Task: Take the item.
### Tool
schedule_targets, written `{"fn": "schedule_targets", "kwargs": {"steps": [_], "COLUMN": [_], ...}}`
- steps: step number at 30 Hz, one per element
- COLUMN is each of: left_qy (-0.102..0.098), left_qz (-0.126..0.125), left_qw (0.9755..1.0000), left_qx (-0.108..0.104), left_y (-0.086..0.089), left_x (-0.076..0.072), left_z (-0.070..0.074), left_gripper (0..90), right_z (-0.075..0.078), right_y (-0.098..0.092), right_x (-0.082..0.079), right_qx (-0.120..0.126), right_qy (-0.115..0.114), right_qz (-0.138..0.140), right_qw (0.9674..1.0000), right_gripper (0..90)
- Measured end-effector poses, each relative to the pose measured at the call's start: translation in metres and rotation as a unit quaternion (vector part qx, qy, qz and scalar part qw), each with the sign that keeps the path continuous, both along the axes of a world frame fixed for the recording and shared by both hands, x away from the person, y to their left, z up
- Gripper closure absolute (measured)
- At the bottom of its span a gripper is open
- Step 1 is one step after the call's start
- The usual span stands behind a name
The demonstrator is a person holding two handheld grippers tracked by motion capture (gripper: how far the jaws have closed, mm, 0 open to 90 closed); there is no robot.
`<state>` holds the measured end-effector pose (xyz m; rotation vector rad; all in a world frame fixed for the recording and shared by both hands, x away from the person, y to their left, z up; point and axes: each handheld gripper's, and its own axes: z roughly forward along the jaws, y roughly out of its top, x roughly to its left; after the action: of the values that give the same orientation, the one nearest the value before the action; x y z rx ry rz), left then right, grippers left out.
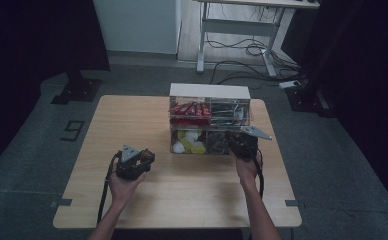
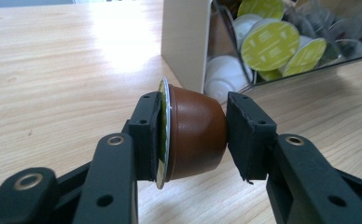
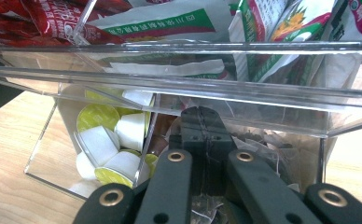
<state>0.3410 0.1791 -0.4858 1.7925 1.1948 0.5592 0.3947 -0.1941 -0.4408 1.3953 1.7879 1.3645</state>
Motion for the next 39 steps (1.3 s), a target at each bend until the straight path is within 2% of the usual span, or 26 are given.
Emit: {"fn": "schedule_targets", "kwargs": {"steps": [9, 20, 39], "left_qy": [0.009, 0.027, 0.048], "left_qz": [0.01, 0.018, 0.028], "left_qw": [0.9999, 0.9995, 0.9983], "left_qx": [0.002, 0.004, 0.019], "left_y": [0.013, 0.023, 0.028], "left_x": [-0.003, -0.005, -0.003], "left_z": [-0.006, -0.02, -0.037], "left_gripper": [57.6, 57.5, 57.3], "right_z": [0.0, 0.0, 0.0], "right_y": [0.0, 0.001, 0.0], "right_x": [0.0, 0.0, -0.001], "right_qx": [-0.001, -0.003, -0.002], "right_qy": [0.001, 0.001, 0.0], "right_qz": [0.0, -0.001, -0.001], "right_qw": [1.0, 1.0, 1.0], "right_gripper": [88.9, 88.9, 88.9]}}
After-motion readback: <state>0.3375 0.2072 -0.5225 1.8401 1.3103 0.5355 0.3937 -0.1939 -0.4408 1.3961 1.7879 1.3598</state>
